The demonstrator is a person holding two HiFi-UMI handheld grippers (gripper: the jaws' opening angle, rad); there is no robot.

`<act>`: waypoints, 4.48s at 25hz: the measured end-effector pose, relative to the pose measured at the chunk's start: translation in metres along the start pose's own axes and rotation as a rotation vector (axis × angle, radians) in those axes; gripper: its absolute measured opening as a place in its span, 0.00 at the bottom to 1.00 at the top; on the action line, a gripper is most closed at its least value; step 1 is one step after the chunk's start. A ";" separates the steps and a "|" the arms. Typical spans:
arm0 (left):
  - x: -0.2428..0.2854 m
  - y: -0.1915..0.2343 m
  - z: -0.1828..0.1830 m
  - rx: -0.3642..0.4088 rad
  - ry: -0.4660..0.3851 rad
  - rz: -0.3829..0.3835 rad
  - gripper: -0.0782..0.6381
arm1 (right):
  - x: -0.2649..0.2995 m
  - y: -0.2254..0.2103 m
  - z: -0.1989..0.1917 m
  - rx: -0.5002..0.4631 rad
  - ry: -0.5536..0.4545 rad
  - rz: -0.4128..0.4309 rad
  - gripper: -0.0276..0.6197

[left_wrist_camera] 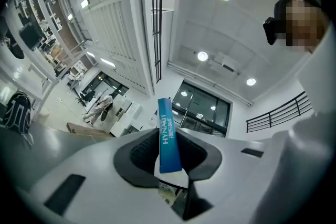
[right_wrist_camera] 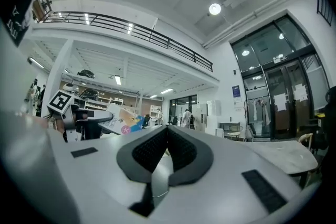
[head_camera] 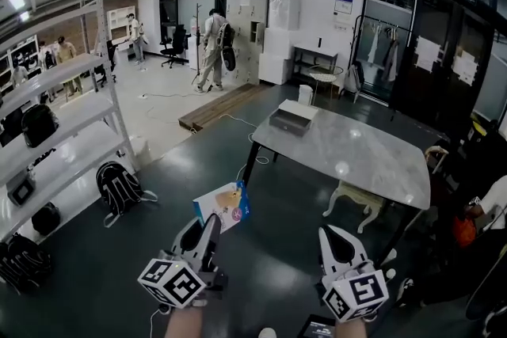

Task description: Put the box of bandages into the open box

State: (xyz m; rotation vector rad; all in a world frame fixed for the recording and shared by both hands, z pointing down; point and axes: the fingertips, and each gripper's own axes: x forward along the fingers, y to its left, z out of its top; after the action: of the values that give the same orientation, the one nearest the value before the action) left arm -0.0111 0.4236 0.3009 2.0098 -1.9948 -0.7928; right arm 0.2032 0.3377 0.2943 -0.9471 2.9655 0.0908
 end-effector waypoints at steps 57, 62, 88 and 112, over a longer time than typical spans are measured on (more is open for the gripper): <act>0.401 0.209 -0.034 -0.057 0.163 -0.148 0.23 | 0.379 -0.189 -0.075 0.036 0.111 -0.145 0.08; 0.427 0.214 -0.035 -0.055 0.179 -0.158 0.23 | 0.394 -0.210 -0.077 0.033 0.119 -0.175 0.08; 0.657 0.242 -0.081 -0.034 0.227 -0.204 0.23 | 0.538 -0.391 -0.094 0.083 0.099 -0.236 0.08; 0.748 0.264 -0.186 -0.110 0.455 -0.199 0.23 | 0.529 -0.475 -0.156 0.100 0.213 -0.420 0.08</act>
State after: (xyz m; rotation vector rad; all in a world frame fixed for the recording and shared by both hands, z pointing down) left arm -0.1870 -0.3632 0.4168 2.1119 -1.4879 -0.4154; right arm 0.0458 -0.3645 0.4044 -1.6260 2.8362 -0.1760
